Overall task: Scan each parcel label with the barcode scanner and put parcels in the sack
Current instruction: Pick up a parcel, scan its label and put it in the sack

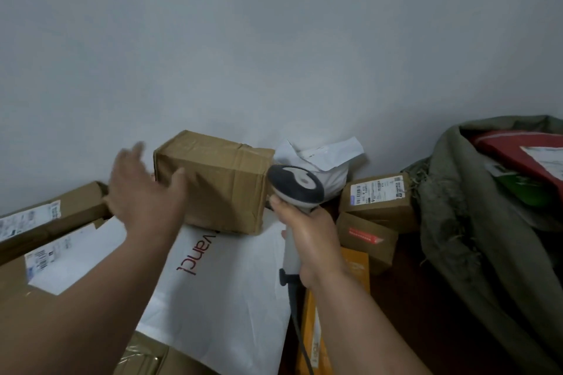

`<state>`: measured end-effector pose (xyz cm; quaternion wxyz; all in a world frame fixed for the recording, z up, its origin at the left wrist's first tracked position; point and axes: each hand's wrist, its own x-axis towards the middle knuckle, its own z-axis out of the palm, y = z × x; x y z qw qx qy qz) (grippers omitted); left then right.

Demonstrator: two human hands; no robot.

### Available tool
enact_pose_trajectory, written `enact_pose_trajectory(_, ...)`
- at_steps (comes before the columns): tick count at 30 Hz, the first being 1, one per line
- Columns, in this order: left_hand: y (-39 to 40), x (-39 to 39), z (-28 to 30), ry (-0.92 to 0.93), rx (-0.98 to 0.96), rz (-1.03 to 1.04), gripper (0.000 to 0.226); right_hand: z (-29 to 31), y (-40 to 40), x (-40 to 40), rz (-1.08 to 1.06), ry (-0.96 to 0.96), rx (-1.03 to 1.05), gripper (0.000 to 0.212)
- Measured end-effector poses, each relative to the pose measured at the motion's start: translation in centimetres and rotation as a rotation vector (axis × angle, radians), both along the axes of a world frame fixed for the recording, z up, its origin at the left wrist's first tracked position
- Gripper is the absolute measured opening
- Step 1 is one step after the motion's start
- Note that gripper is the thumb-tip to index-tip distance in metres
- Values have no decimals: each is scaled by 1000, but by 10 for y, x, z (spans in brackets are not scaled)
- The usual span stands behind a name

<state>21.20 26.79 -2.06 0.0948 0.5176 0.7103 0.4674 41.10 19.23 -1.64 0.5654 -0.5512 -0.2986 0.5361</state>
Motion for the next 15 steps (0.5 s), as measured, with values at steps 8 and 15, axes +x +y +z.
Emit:
enact_pose_trajectory(8,-6,102,-3,677,150,-732,36,-17,12,49,-249,45,-40,21)
enact_pose_trajectory(15,35,180,-1,1174,-113,-816,39,-46,32,93,-219,70,-144,17)
